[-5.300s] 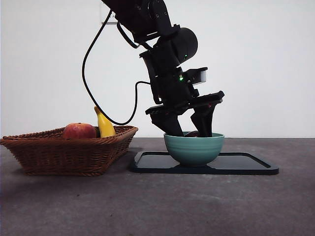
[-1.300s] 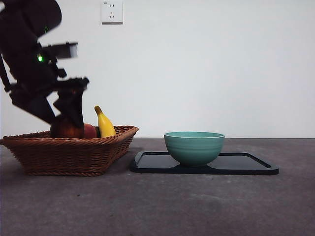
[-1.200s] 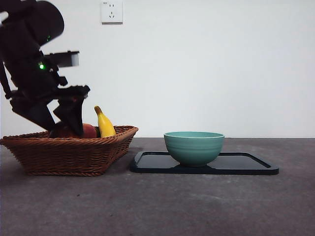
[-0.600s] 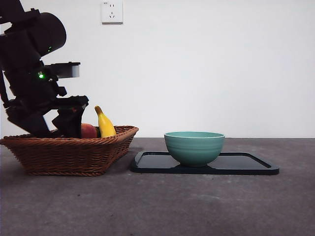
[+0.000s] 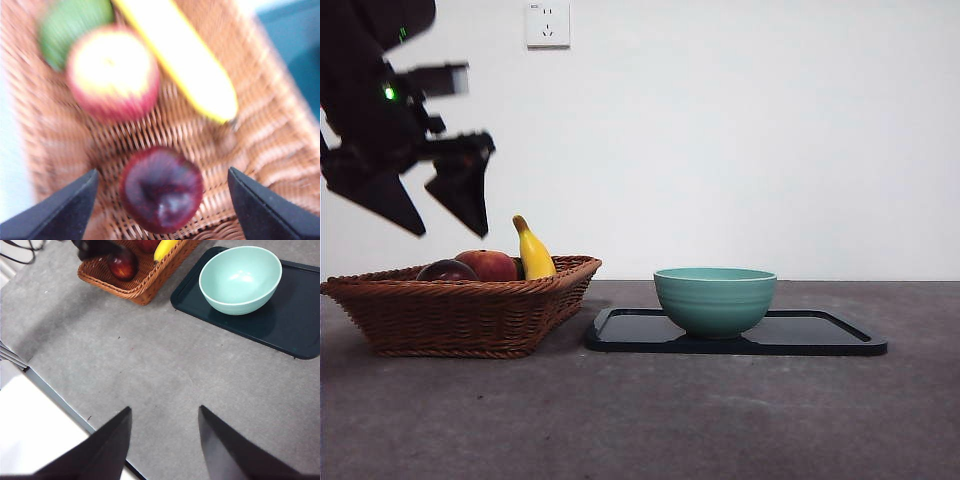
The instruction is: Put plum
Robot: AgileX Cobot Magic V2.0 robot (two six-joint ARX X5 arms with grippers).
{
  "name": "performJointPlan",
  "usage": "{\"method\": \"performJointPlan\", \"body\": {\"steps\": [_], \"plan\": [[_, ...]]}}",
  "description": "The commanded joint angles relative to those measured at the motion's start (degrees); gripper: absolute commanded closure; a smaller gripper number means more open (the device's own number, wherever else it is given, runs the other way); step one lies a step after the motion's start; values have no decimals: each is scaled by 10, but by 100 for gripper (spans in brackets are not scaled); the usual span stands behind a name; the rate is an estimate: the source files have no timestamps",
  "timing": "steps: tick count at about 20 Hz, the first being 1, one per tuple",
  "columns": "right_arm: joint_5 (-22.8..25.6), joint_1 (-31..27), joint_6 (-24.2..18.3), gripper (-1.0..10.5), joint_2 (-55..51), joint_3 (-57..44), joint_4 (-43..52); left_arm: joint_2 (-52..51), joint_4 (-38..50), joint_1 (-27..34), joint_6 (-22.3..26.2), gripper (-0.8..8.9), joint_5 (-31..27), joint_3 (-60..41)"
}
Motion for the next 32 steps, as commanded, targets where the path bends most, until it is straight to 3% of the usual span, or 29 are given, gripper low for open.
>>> {"method": "performJointPlan", "body": {"steps": [1, 3, 13, 17, 20, 24, 29, 32], "plan": [[1, 2, 8, 734, 2, 5, 7, -35, -11, -5, -4, 405, 1, 7], [1, 2, 8, 734, 2, 5, 9, -79, -34, -12, -4, 408, 15, 7], [1, 2, 10, 734, 2, 5, 27, -280, -192, -18, -19, 409, 264, 7], [1, 2, 12, 734, 2, 5, 27, -316, -278, -18, 2, 409, 350, 7], [1, 2, 19, 734, 2, 5, 27, -318, -325, -18, 30, 409, 359, 7], [1, 2, 34, 734, 2, 5, 27, -318, -329, -18, 32, 409, 359, 7], [46, 2, 126, 721, 26, 5, 65, -318, -333, -18, 32, 409, 359, 7], [48, 1, 147, 678, 98, 6, 128, -318, -333, -18, 30, 409, 359, 7]]}}
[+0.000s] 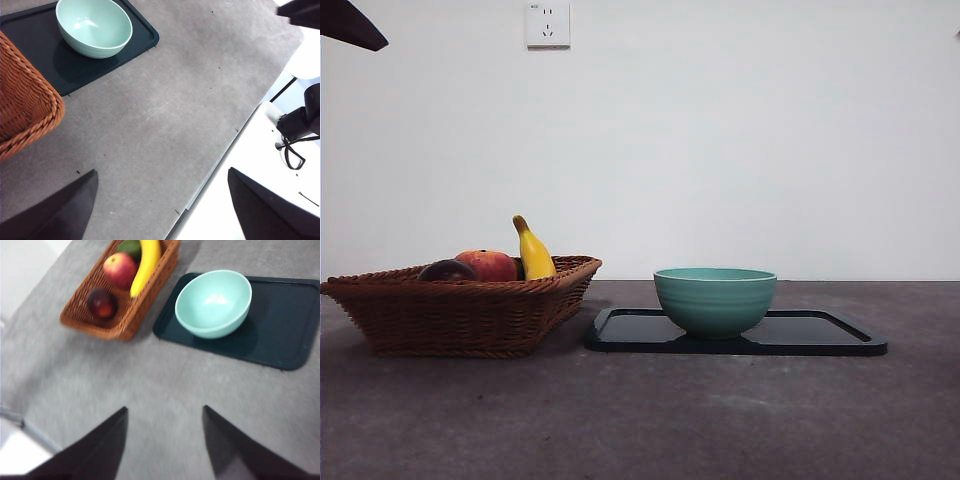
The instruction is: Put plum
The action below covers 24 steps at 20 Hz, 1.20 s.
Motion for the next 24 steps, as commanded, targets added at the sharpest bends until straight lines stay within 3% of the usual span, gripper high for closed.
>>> {"method": "performJointPlan", "body": {"steps": [1, 5, 12, 24], "plan": [[3, 2, 28, 678, 71, 9, 47, 4, 2, -3, 7, 409, 3, 7], [18, -10, 20, 671, 225, 54, 103, 4, 0, -3, 7, 409, 3, 7], [31, -43, -1, 671, 464, 199, 105, 4, -2, -3, 7, 409, 3, 7], [61, -42, 0, 674, 649, 245, 191, 4, -1, -3, 7, 409, 3, 7]]}}
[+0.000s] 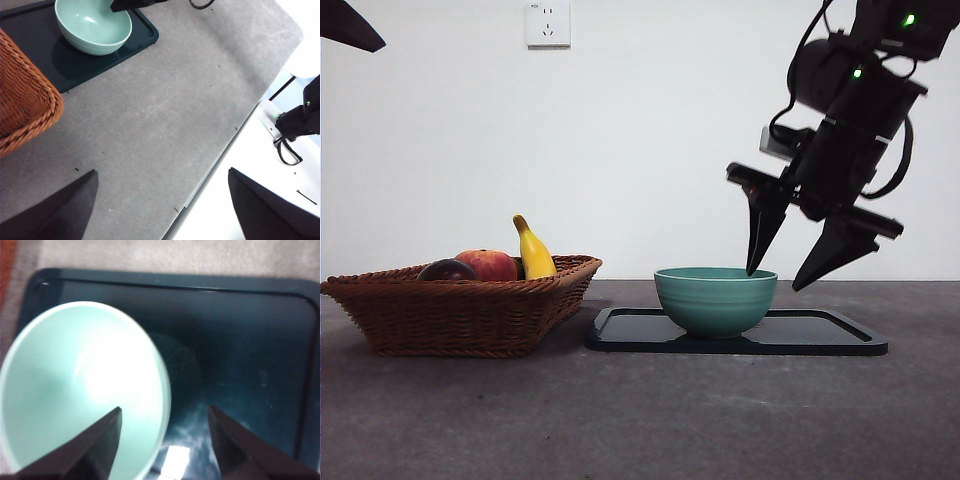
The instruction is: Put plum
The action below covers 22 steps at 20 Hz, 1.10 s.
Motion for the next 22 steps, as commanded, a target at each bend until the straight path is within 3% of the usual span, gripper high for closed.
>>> {"method": "performJointPlan", "body": {"steps": [1, 4, 8, 16, 22], "plan": [[3, 3, -5, 706, 19, 12, 15, 4, 5, -3, 7, 409, 2, 7], [4, 3, -7, 850, 22, 12, 23, 4, 4, -3, 7, 409, 2, 7], [5, 3, -7, 909, 22, 12, 25, 4, 4, -3, 7, 409, 2, 7], [24, 3, -6, 938, 16, 13, 31, 4, 4, -3, 7, 409, 2, 7], [23, 7, -8, 938, -95, 14, 18, 4, 4, -3, 7, 409, 2, 7]]}}
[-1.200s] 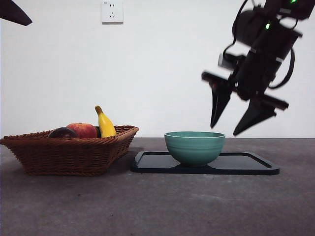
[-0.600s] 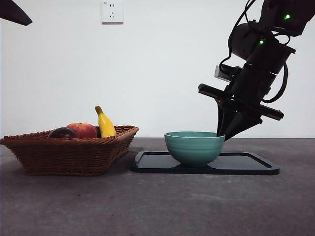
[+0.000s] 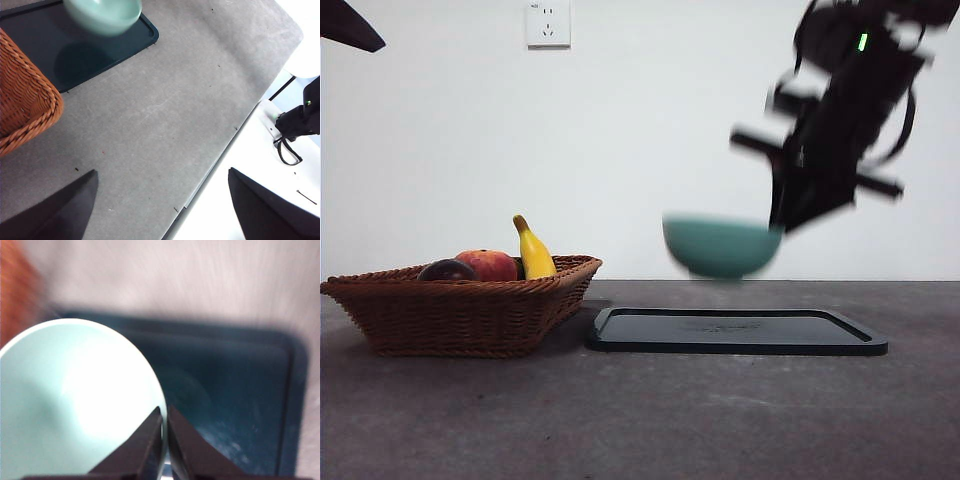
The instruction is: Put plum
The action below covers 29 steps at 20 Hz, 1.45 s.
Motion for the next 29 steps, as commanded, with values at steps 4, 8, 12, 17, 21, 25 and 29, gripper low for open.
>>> {"method": "performJointPlan", "body": {"steps": [4, 8, 12, 17, 21, 25, 29], "plan": [[-1, 20, -34, 938, -124, 13, -63, 4, -3, -3, 7, 409, 1, 7], [14, 59, -80, 938, -203, 3, -160, 4, -7, -3, 7, 409, 1, 7], [24, 100, -85, 938, -254, -68, -167, 4, -9, -3, 7, 409, 1, 7], [31, 146, -75, 938, -263, -179, -109, 4, -9, -3, 7, 409, 1, 7], [35, 157, -52, 938, -262, -267, -37, 4, -9, -3, 7, 409, 1, 7], [34, 160, -38, 938, -261, -312, 5, 4, -8, -3, 7, 409, 1, 7], [34, 170, -38, 938, -233, -315, 18, 4, -8, -3, 7, 409, 1, 7]]}}
